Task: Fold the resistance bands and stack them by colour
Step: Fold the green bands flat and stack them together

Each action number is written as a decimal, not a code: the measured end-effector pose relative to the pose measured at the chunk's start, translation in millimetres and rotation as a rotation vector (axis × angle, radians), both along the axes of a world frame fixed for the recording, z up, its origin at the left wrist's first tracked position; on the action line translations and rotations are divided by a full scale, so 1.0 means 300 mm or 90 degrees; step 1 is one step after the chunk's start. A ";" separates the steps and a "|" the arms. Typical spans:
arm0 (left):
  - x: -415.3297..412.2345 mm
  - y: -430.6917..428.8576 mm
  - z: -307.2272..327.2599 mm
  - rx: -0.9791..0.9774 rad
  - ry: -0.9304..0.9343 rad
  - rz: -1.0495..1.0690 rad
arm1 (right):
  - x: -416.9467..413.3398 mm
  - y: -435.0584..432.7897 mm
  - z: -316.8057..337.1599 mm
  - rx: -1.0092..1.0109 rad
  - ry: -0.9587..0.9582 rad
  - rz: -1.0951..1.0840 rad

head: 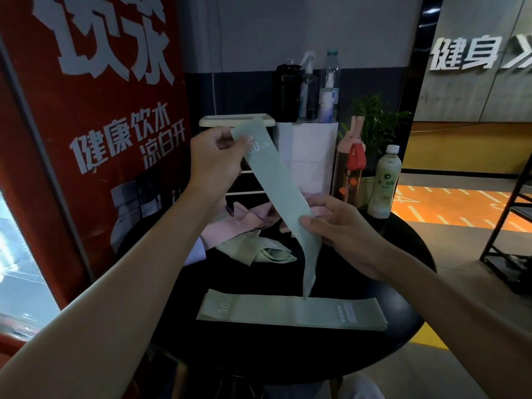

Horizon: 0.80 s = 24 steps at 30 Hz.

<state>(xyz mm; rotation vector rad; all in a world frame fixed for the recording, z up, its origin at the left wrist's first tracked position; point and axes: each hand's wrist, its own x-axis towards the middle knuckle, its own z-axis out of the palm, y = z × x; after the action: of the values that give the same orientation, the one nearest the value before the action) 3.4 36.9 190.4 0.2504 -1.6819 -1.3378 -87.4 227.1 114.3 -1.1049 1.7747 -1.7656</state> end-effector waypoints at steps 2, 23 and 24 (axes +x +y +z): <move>0.011 -0.028 -0.010 0.022 -0.005 0.027 | 0.000 0.019 -0.016 0.008 0.003 0.025; 0.268 -0.096 -0.564 -0.027 -0.202 0.108 | -0.025 0.301 -0.285 0.117 0.049 -0.258; 0.276 -0.088 -0.587 -0.038 -0.211 0.106 | -0.025 0.304 -0.298 0.127 0.068 -0.272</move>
<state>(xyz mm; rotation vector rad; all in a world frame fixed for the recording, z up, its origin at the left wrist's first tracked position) 86.3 10.5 14.2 0.5913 -1.9236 -1.1658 -95.0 318.5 24.8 -0.7921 2.3314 -1.7258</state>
